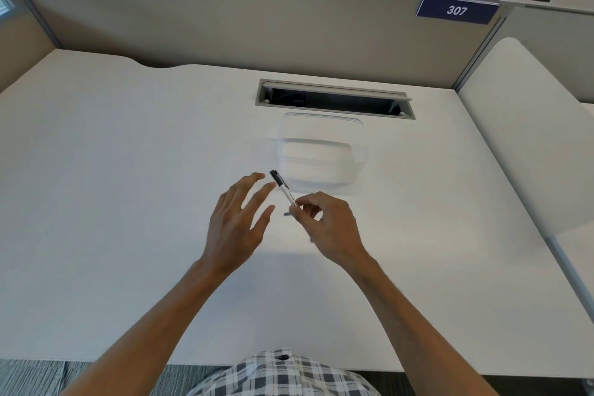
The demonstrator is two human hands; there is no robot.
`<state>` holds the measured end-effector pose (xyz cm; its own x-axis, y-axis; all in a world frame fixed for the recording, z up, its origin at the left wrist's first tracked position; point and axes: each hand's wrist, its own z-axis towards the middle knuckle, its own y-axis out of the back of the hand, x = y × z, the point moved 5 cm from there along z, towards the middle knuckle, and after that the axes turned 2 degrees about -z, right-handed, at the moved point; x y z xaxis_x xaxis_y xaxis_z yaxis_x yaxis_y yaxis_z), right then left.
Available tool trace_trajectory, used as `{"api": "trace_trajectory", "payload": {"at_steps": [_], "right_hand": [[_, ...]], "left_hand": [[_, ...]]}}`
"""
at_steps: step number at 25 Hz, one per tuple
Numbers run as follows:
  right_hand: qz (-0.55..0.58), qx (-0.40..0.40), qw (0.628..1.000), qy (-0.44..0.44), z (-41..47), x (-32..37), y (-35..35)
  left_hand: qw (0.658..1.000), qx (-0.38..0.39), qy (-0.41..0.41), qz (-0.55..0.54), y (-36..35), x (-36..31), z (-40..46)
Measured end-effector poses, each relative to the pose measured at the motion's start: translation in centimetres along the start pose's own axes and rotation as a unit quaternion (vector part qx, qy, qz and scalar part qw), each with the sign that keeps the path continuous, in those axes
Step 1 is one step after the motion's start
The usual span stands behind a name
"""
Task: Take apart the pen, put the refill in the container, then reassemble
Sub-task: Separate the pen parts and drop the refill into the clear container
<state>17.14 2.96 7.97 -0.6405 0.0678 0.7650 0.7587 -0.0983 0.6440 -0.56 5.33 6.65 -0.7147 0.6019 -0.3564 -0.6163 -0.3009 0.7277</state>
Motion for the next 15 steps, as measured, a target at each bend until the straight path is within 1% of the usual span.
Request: {"api": "trace_trajectory", "payload": {"at_steps": [3,7,10,13,15], "right_hand": [[-0.015,0.039,0.999,0.014,0.0,0.1,-0.5],[0.001,0.08,0.997,0.013,0.3,-0.2,-0.9],[0.032,0.092,0.995,0.003,0.6,-0.4,-1.1],[0.093,0.097,0.991,-0.023,0.9,-0.6,-0.6],[0.155,0.064,0.985,-0.051,1.8,-1.6,0.0]], "left_hand": [[0.995,0.023,-0.101,0.004,0.0,-1.4,0.4],[0.987,0.055,-0.149,0.024,-0.5,-1.6,0.4],[0.985,0.062,-0.158,0.037,-0.5,-0.8,0.3],[0.986,0.067,-0.143,0.051,-0.5,0.1,0.0],[0.989,0.072,-0.116,0.051,-0.6,1.2,-0.2]]}}
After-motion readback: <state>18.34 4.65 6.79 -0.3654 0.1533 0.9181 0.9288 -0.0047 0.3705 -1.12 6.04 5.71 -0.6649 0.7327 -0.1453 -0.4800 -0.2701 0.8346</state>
